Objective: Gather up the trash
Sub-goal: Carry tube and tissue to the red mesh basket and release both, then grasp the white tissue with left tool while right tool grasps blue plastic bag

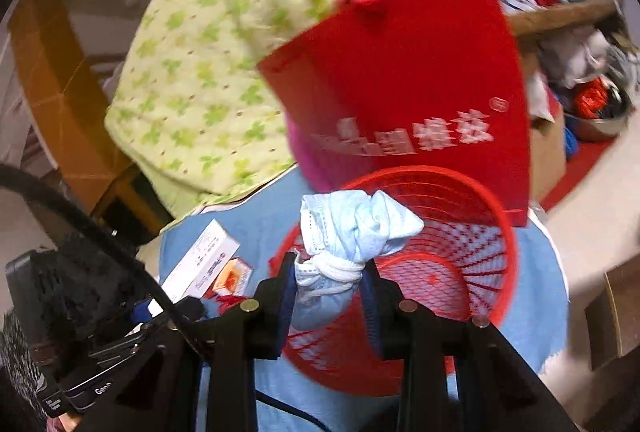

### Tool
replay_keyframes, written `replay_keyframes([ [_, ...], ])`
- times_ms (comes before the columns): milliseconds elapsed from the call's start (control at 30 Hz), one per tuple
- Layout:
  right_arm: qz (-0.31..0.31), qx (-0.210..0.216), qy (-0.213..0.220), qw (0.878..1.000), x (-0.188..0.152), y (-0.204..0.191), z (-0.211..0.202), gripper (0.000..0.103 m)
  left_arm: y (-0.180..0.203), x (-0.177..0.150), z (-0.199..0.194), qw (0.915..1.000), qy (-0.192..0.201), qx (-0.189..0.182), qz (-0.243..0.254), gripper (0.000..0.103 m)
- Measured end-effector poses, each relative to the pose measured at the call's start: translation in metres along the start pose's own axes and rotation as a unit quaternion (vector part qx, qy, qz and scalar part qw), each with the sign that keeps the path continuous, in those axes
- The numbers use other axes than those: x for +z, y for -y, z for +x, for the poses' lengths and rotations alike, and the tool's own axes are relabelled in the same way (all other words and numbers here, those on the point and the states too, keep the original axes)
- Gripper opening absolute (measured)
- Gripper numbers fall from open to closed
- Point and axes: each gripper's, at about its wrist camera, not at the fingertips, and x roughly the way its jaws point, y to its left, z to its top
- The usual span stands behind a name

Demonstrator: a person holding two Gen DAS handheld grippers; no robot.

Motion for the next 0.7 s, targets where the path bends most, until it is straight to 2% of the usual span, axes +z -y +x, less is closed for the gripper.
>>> replay_keyframes([
  [133,0.034,-0.006,-0.016,0.999,0.001,0.025,0.009,0.035,0.025,0.009,0.033,0.9995,-0.020,0.013,0.022,0.058],
  [200,0.049,-0.008,-0.026,0.998,0.001,0.036,0.010,0.049,0.030,0.008,0.043,0.9990,-0.031,0.019,0.027,0.061],
  [233,0.054,-0.007,-0.025,0.998,0.000,0.039,0.010,0.065,0.031,0.007,0.045,0.9988,-0.034,0.020,0.028,0.064],
  [267,0.055,-0.005,-0.018,0.998,0.000,0.043,0.008,0.069,0.032,0.005,0.045,0.9988,-0.035,0.021,0.028,0.065],
  [400,0.043,-0.007,0.002,0.999,0.001,0.042,0.000,0.069,0.021,-0.007,0.033,0.9989,-0.030,0.027,0.025,0.065],
  [500,0.028,0.004,0.020,0.999,0.000,0.032,-0.009,0.069,0.006,-0.019,0.014,0.9983,-0.016,0.049,0.026,0.065],
  [600,-0.005,0.027,0.028,0.999,-0.001,0.006,-0.014,0.069,-0.020,-0.037,-0.009,0.9967,-0.005,0.078,0.020,0.068],
  [700,-0.044,0.055,0.036,0.997,-0.008,-0.025,-0.018,0.069,-0.062,-0.066,-0.035,0.9912,-0.003,0.132,0.004,0.069],
])
